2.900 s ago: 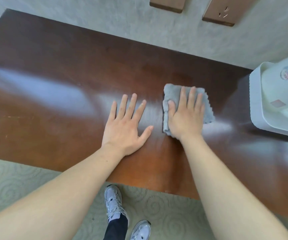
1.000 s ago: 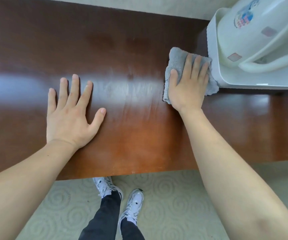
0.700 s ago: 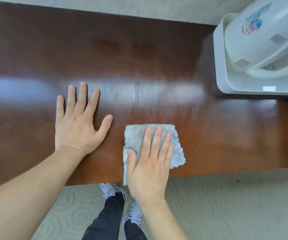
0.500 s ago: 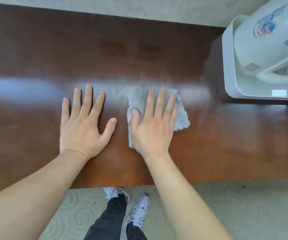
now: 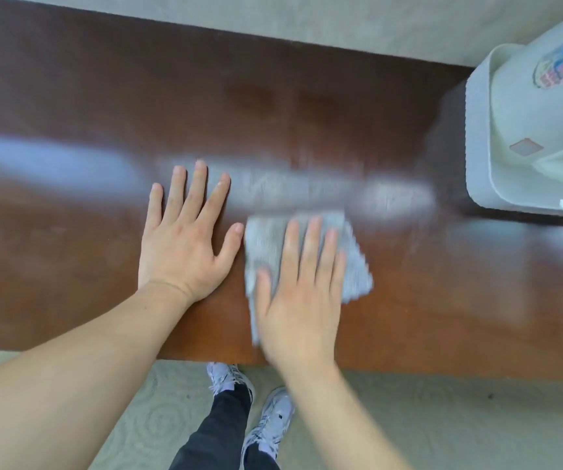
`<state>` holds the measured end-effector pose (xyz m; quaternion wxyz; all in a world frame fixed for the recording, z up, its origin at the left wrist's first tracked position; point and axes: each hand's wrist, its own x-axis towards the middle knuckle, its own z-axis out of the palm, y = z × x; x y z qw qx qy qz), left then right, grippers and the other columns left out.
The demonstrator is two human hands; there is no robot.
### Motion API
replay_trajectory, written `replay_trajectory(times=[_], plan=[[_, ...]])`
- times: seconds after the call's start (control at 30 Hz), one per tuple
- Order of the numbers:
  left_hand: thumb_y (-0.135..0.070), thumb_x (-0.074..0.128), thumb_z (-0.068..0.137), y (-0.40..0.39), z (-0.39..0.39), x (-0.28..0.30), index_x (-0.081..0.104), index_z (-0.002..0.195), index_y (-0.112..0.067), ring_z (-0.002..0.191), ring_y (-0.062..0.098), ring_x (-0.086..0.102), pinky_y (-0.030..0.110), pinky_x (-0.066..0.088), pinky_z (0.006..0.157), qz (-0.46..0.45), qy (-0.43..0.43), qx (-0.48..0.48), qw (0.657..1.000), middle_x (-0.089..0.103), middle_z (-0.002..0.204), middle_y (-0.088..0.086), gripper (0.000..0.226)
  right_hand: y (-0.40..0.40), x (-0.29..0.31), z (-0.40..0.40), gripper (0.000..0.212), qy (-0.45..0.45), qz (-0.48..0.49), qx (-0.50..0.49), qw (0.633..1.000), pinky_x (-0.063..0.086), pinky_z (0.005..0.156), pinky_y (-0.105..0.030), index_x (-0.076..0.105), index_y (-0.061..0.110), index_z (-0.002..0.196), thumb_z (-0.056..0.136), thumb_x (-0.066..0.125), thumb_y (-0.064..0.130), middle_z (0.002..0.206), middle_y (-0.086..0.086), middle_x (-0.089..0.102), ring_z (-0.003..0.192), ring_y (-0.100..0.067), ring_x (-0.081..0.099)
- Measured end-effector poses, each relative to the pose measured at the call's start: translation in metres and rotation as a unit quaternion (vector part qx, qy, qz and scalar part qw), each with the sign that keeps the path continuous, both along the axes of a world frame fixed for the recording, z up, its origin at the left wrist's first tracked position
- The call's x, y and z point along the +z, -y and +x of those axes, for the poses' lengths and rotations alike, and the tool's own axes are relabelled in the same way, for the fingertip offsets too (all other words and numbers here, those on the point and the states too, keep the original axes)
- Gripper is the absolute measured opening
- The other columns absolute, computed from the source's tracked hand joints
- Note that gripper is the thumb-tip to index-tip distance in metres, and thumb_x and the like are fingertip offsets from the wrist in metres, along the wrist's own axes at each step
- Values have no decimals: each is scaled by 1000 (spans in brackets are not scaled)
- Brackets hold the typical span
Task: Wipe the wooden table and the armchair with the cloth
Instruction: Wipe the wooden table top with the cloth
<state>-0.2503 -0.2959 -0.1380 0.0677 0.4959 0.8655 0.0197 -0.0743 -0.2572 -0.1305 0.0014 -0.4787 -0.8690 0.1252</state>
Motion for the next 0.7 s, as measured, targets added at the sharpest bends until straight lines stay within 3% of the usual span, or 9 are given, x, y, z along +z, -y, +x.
replay_trajectory(times=[0.13,0.4,0.5,0.6,0.7], plan=[[-53,24,100,-1,0,1,23,161,-25,155,32,11,53,11,125,-5,-3,3,1000,17,168,8,67,21,-4,19,72,38,-8,33,999,17,121,-59,16,10,159,102,33,50,166,-19,8,153,-41,5],[-57,20,100,0,0,4,20,161,-26,156,31,9,53,10,125,-14,7,1,1000,16,168,8,68,-179,-2,-127,68,43,5,23,999,1,124,-50,5,15,161,105,21,51,168,-15,-1,154,-37,-3],[-57,21,100,1,1,4,19,161,-27,156,30,9,53,10,125,-13,2,2,1000,16,168,7,68,-215,-1,-145,66,53,-1,40,998,-1,125,-49,4,16,160,106,17,51,168,-12,-2,154,-35,-6],[-57,23,99,0,1,3,19,161,-28,156,30,9,52,10,125,-13,-2,2,1000,17,168,7,68,-191,-3,-111,65,26,29,38,999,2,125,-48,11,15,160,105,22,48,168,-14,5,154,-36,0],[-57,22,99,-1,0,5,17,161,-28,156,30,8,52,10,125,-22,1,3,1000,15,169,7,69,-116,-3,-41,66,13,38,-13,999,9,124,-51,15,11,160,105,26,47,167,-17,10,154,-38,3]])
